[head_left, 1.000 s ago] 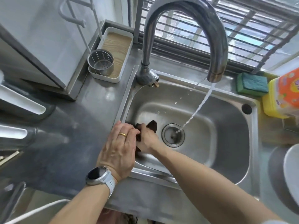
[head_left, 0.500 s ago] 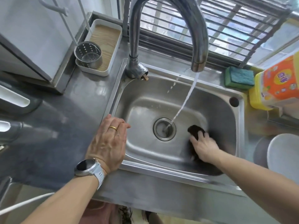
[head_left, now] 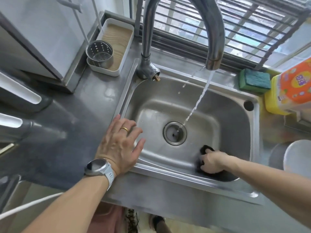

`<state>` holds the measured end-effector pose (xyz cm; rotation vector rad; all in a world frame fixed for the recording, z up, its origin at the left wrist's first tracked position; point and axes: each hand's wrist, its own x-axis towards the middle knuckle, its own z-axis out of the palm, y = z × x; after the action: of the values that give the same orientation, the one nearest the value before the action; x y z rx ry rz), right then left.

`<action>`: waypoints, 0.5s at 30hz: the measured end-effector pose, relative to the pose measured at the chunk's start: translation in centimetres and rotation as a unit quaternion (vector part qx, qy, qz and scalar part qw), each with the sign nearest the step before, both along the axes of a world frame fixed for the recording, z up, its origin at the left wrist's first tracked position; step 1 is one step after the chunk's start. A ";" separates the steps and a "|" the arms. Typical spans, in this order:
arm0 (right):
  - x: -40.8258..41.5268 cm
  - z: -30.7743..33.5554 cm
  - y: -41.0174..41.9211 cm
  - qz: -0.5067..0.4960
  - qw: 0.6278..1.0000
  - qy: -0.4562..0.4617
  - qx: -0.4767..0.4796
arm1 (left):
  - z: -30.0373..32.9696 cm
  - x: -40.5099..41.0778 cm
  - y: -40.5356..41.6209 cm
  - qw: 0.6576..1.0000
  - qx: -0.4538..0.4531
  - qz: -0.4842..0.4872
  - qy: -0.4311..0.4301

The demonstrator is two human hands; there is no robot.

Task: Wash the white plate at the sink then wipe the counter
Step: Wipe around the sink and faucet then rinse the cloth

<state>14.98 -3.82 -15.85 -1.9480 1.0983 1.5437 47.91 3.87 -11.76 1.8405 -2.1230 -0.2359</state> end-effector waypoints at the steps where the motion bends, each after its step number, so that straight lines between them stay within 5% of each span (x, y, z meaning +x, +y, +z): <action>1: 1.3 0.3 1.0 -0.056 0.998 -0.031 0.023 | 0.0 0.0 0.0 1.000 0.001 0.000 0.002; 5: 8.3 2.2 2.0 -0.293 0.931 -0.214 0.022 | 0.0 0.0 0.0 1.000 -0.004 0.009 0.004; 7: 13.6 2.8 2.4 -0.372 0.869 -0.322 0.053 | 0.0 0.0 0.1 0.999 -0.020 0.022 0.011; 10: 21.6 2.9 1.7 -0.541 0.691 -0.471 0.084 | 0.0 -0.1 0.4 0.998 -0.048 0.040 0.026; 15: 27.0 3.1 -7.1 -0.780 0.392 -0.478 -0.103 | -0.1 0.2 0.3 0.995 -0.067 0.050 0.053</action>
<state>42.01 -10.93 -12.79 -0.5801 1.5048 -0.7359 48.07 4.22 -11.82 1.8099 -1.9204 -0.1598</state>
